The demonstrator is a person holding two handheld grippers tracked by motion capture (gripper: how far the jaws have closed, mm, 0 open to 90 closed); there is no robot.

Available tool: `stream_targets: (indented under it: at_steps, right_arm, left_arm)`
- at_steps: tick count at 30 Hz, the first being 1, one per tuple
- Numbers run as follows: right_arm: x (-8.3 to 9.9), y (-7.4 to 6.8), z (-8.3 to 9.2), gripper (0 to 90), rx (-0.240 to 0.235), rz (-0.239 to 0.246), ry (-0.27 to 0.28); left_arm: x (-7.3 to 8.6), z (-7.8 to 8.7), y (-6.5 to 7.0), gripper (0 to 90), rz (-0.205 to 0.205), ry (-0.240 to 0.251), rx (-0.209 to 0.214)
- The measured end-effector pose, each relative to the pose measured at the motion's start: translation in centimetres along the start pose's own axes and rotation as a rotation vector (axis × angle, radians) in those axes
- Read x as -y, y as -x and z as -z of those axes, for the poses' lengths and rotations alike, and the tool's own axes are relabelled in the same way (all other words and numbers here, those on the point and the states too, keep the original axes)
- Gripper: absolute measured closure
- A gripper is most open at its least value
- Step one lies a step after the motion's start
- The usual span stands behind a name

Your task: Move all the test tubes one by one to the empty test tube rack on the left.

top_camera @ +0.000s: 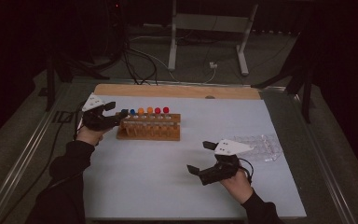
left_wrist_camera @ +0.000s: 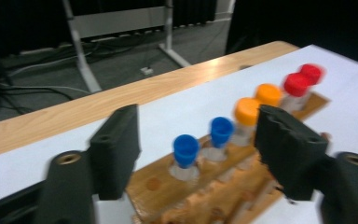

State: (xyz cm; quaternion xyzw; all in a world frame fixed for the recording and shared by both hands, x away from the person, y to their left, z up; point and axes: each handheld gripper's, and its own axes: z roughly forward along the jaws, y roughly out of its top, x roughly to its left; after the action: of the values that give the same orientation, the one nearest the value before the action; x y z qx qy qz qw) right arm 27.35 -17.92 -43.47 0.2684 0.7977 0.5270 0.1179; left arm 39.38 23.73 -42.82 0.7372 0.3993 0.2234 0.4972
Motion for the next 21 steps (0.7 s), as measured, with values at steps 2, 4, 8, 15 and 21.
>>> stream_targets:
  at_steps: [2,4,8,15,21]
  right_arm:
    - [0.0,0.0,0.0,0.0,0.002,-0.002,0.002]
    - [0.0,0.0,0.0,0.0,0.002,-0.004,0.001]
    - [0.0,0.0,0.0,0.0,0.0,-0.001,-0.001]
    - [0.0,0.0,0.0,0.0,-0.002,-0.005,-0.001]
    - [0.0,0.0,0.0,0.0,-0.005,-0.009,0.002]
  left_arm:
    - [-0.1,0.5,0.3,20.4,0.001,-0.011,0.004]
    - [-0.1,1.0,0.4,16.0,0.016,-0.021,0.017]
    - [0.2,2.0,1.0,8.1,0.034,-0.039,0.042]
    - [1.0,3.5,2.2,0.5,0.039,-0.059,0.106]
    - [2.3,4.4,3.4,0.5,0.016,-0.076,0.146]
